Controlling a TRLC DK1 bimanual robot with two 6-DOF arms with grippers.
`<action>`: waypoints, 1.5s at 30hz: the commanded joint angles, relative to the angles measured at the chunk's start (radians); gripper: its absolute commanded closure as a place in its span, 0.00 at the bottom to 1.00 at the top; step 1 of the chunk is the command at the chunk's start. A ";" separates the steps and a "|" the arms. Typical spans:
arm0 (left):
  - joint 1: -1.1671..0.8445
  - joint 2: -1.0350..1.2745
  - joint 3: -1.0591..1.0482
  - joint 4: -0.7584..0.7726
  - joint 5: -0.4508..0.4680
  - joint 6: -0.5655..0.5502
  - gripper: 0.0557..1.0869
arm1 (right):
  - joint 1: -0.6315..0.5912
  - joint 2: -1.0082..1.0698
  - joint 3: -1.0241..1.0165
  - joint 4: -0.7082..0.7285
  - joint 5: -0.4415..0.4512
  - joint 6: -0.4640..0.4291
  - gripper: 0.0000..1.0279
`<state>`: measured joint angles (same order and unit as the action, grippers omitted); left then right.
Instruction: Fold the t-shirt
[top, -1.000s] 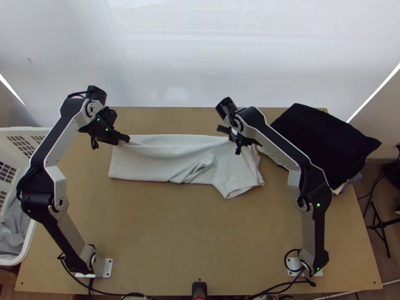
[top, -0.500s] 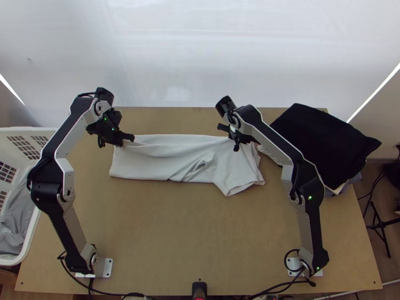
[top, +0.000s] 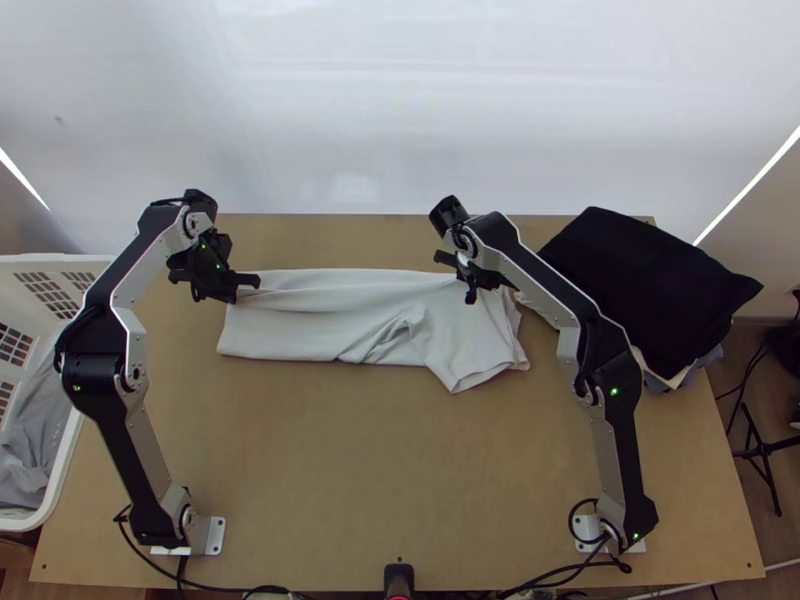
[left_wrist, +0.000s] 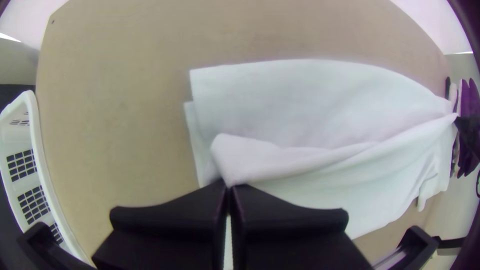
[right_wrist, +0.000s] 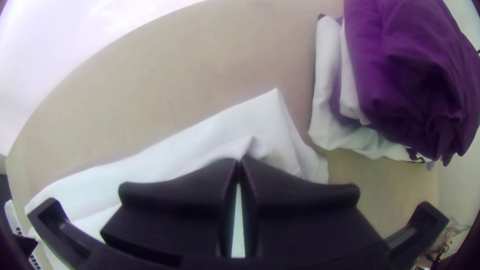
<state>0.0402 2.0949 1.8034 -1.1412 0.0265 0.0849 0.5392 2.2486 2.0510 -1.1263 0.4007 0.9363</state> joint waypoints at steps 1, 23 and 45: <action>0.020 0.008 -0.012 0.058 -0.002 -0.024 0.96 | -0.001 0.029 0.017 0.002 0.006 0.013 0.97; 0.010 -0.161 -0.056 0.170 0.220 -0.053 0.04 | 0.036 -0.009 0.110 0.022 0.204 0.102 0.58; 0.313 -0.269 -0.188 0.182 0.340 -0.243 0.04 | 0.145 -0.316 0.225 -0.118 -0.040 -0.281 0.29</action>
<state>0.2226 1.8553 1.6615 -0.9585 0.3000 -0.0811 0.6609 2.0346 2.2723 -1.1774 0.4778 0.8673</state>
